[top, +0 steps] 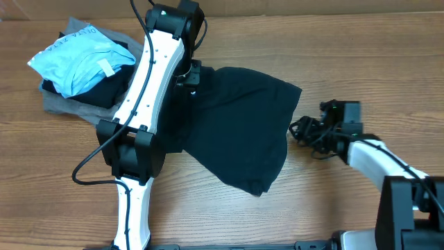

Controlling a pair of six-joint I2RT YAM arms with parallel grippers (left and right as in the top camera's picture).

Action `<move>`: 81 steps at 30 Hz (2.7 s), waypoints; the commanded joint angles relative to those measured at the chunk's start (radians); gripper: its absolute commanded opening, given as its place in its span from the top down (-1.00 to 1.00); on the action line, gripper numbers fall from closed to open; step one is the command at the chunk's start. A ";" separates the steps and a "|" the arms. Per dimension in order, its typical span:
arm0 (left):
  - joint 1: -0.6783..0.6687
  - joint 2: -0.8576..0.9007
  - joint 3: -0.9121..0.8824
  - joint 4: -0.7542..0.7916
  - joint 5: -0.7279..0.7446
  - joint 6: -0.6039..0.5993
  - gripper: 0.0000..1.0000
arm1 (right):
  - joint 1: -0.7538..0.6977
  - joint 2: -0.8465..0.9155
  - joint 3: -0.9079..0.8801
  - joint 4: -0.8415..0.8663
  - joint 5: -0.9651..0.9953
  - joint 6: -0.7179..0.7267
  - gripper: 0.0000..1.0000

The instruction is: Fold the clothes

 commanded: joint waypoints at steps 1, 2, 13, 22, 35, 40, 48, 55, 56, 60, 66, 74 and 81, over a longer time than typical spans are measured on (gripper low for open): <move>-0.006 -0.039 0.006 -0.002 0.043 0.031 0.05 | 0.070 0.030 -0.005 0.092 0.065 0.060 -0.25; -0.006 -0.054 0.011 -0.003 0.045 0.035 0.03 | 0.091 0.051 -0.005 0.122 0.065 0.061 -0.26; -0.006 -0.245 0.016 0.029 0.041 0.049 -0.19 | 0.033 0.060 0.111 0.056 0.111 0.051 0.92; -0.006 -0.254 0.016 0.034 0.060 0.048 -0.20 | -0.209 -0.172 0.497 -0.268 0.487 -0.129 -0.37; -0.018 -0.229 -0.001 0.050 0.154 0.076 -0.31 | -0.250 -0.162 0.565 -0.666 0.150 -0.110 -0.50; -0.065 -0.174 -0.038 0.095 0.179 0.098 -0.27 | -0.161 -0.124 0.526 -0.738 0.018 -0.177 -0.20; -0.069 -0.122 -0.039 0.096 0.183 0.097 -0.19 | 0.081 -0.031 0.322 -0.559 0.087 -0.229 -0.49; -0.059 -0.123 -0.037 0.095 0.190 0.107 -0.34 | 0.204 -0.053 0.316 -0.664 0.074 -0.234 0.92; -0.059 -0.123 -0.037 0.099 0.190 0.120 -0.38 | 0.209 -0.068 0.342 -0.735 0.090 -0.234 0.92; -0.062 -0.116 -0.040 0.135 0.192 0.123 -0.50 | 0.212 -0.138 0.467 -1.022 0.181 -0.178 0.92; -0.086 -0.076 -0.058 0.217 0.233 0.123 -0.49 | 0.212 -0.210 0.523 -1.145 0.235 -0.090 -0.13; -0.155 0.137 -0.061 0.359 0.300 0.113 -0.33 | 0.212 -0.215 0.523 -1.044 0.286 -0.069 -0.32; -0.170 0.274 -0.061 0.479 0.348 0.018 -0.25 | 0.212 -0.215 0.521 -1.043 0.285 -0.062 -0.31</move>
